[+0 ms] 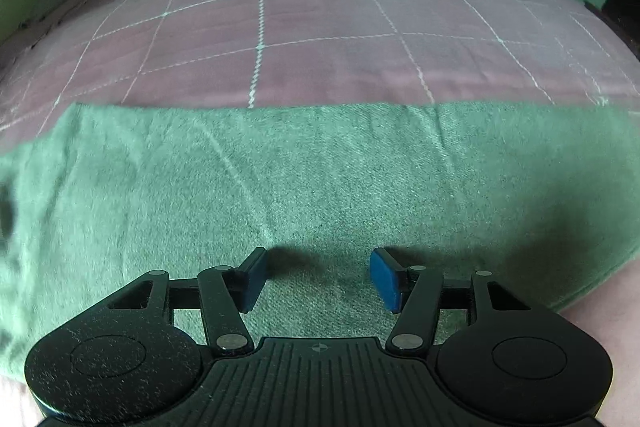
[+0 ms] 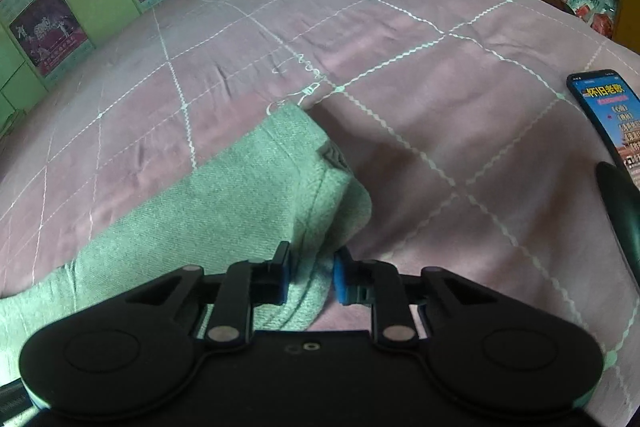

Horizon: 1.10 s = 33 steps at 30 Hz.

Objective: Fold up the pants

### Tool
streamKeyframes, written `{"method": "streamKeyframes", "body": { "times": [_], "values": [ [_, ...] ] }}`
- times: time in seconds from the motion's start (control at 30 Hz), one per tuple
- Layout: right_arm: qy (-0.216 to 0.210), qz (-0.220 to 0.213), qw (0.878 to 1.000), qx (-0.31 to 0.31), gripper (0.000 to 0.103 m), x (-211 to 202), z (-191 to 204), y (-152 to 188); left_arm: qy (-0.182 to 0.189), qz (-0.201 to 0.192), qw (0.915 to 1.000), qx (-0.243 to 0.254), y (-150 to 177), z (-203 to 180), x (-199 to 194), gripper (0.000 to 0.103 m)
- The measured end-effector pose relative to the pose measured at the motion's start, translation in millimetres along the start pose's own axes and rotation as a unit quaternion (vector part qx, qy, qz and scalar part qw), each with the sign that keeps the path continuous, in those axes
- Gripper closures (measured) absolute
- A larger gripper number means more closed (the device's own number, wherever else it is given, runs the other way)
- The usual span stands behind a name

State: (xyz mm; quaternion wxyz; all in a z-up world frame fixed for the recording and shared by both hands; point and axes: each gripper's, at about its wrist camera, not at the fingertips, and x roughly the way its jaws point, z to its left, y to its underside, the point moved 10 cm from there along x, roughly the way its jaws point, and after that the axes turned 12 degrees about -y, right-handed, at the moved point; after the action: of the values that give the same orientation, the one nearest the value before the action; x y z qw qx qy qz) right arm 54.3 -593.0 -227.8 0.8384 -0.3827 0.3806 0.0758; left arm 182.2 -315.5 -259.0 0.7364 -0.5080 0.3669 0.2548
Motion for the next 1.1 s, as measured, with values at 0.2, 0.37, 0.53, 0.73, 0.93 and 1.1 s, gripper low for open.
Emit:
{"method": "streamKeyframes", "body": {
  "times": [0.2,0.37,0.53,0.73,0.93,1.1],
  "values": [
    [-0.015,-0.043,0.996,-0.077,0.085,-23.7,50.5,-18.9,0.042,0.037,0.9951,-0.082,-6.6,33.6,-5.3,0.046],
    [-0.074,-0.067,0.977,-0.186,0.086,-41.3,146.4,-16.3,0.021,0.030,0.9916,-0.124,-7.5,93.7,-8.2,0.046],
    [-0.154,-0.035,0.951,-0.267,0.086,-31.5,252.8,38.9,-0.004,0.040,0.9864,-0.159,7.3,157.7,-2.6,0.046],
    [-0.171,0.105,0.932,-0.301,0.072,29.2,284.5,147.2,0.035,0.058,0.9810,-0.182,21.6,180.9,0.7,0.046],
    [-0.200,0.097,0.934,-0.279,0.057,7.2,270.4,141.8,0.126,0.073,0.9647,-0.220,14.3,148.1,-5.7,0.018],
    [-0.185,0.049,0.949,-0.249,0.051,-17.2,238.8,109.1,0.155,0.109,0.9511,-0.244,18.8,117.4,3.6,0.018]
  ]
}}
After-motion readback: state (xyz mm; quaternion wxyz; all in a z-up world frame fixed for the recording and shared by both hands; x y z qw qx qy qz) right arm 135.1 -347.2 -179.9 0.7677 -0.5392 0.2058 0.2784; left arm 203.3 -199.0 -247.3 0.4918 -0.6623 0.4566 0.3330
